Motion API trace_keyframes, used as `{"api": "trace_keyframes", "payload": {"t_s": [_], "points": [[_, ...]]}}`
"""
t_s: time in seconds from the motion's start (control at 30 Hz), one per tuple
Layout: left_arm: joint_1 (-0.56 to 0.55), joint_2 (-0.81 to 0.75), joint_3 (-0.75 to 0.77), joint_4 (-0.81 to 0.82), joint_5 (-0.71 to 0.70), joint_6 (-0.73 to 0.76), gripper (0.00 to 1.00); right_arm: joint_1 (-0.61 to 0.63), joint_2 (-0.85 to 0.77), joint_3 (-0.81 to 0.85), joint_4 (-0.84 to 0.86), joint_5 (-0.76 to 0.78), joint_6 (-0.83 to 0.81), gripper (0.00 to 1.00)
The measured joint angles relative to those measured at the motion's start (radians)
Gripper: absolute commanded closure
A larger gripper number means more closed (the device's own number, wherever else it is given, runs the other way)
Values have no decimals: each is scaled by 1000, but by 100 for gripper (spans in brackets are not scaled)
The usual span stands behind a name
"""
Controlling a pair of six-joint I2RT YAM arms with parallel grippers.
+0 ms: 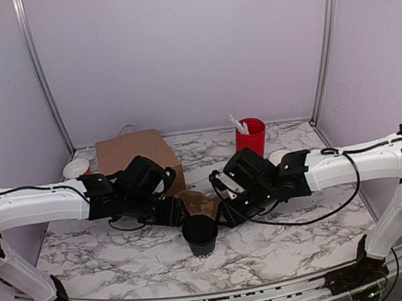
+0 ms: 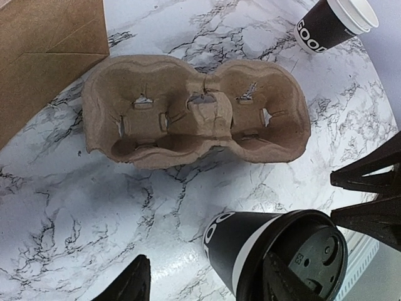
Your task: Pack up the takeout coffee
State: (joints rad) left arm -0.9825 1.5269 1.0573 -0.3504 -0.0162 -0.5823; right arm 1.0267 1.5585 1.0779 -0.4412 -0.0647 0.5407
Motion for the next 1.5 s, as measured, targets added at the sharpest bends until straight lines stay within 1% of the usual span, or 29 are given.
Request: {"api": "trace_keyframes", "payload": {"t_s": [0.3, 0.6, 0.7, 0.83, 1.07, 1.27, 1.5], "points": [[-5, -34, -27, 0, -1, -18, 38, 0, 47, 57, 1, -14, -28, 67], [-8, -58, -42, -13, -39, -36, 38, -1, 85, 103, -6, -18, -48, 59], [-2, -58, -42, -26, -62, -36, 37, -8, 82, 103, -16, -8, -47, 55], [22, -69, -41, -44, -75, -35, 37, -18, 54, 98, -33, 6, -44, 53], [41, -78, -51, -47, -46, -42, 37, 6, -24, 69, -44, 13, -37, 51], [41, -78, -140, -29, -6, -111, 38, 67, -68, 24, -44, 27, 13, 51], [41, -78, -305, 104, 15, -264, 38, 82, -193, -95, -26, 52, 110, 51]]}}
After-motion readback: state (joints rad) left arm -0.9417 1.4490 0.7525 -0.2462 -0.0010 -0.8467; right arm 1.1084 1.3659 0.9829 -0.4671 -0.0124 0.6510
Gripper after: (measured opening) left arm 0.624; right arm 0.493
